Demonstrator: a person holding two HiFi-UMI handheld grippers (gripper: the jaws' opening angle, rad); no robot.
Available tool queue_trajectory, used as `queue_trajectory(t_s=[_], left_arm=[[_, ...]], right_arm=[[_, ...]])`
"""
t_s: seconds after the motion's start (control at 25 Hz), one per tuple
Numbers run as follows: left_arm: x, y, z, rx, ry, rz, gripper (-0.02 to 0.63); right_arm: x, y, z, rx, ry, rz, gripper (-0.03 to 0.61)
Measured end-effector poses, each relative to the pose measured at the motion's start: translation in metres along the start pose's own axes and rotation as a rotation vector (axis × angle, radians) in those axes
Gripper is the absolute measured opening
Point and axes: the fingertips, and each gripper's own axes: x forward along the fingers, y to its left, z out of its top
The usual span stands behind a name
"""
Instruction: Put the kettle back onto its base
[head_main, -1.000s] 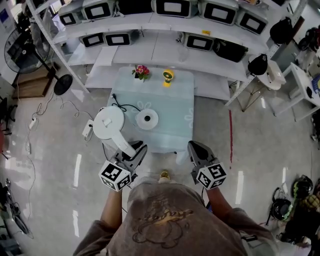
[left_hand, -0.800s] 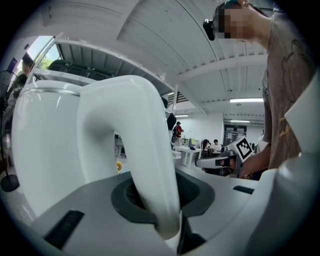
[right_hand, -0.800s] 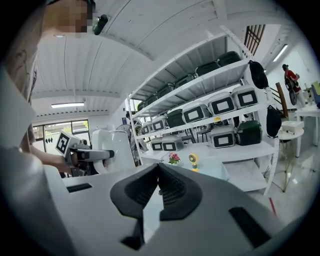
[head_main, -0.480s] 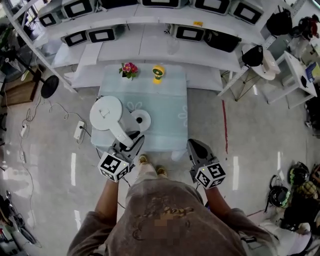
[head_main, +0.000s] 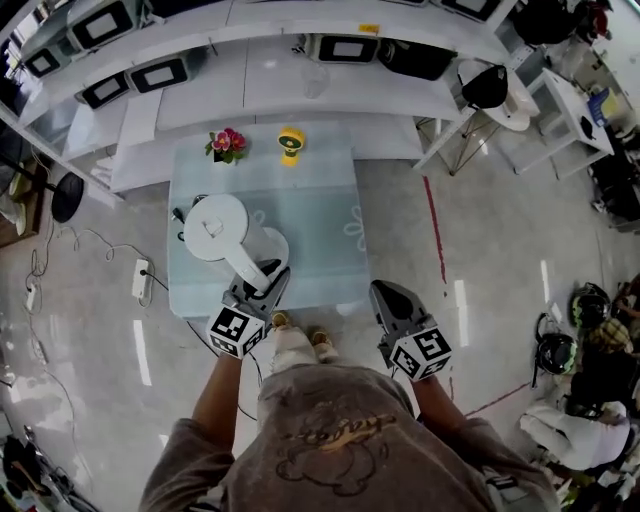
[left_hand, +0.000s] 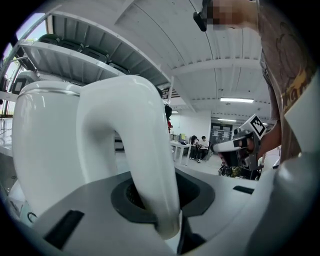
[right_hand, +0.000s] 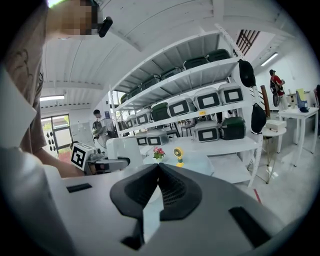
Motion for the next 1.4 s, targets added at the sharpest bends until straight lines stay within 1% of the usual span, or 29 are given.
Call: queue_trajectory(t_s=[0.36,0.52,0.64,0.84,1.16,1.4], left_arm=[[0.036,0.029,-0.040,-0.005,0.056,-0.040,0.098],[0.046,0.038,-0.049,-0.009,0.056,-0.046,0.098],[0.050,0.044,-0.057,0.006,0.058,-0.047,0.098],[0.057,0.041,-0.064,0.057,0.053,-0.059,0.098],[0.058,0.029,-0.068,0.088,0.057,-0.095,0.098],[0.054,0.021,-0.073,0.103,0.064,-0.102,0.100]], right_arm=[[0.006,-0.009,-0.018,0.011,0.065,-0.077,0.000],[0.010,-0.012,-0.023,0.015,0.084,-0.102,0.000],[0.014,-0.013,-0.026,0.020,0.092,-0.111,0.000],[0.018,-0.012,-0.029,0.018,0.103,-0.119,0.000],[0.023,-0.008,-0.036,0.022,0.120,-0.116,0.000],[0.023,-0.006,-0.039,0.017,0.128,-0.105,0.000]])
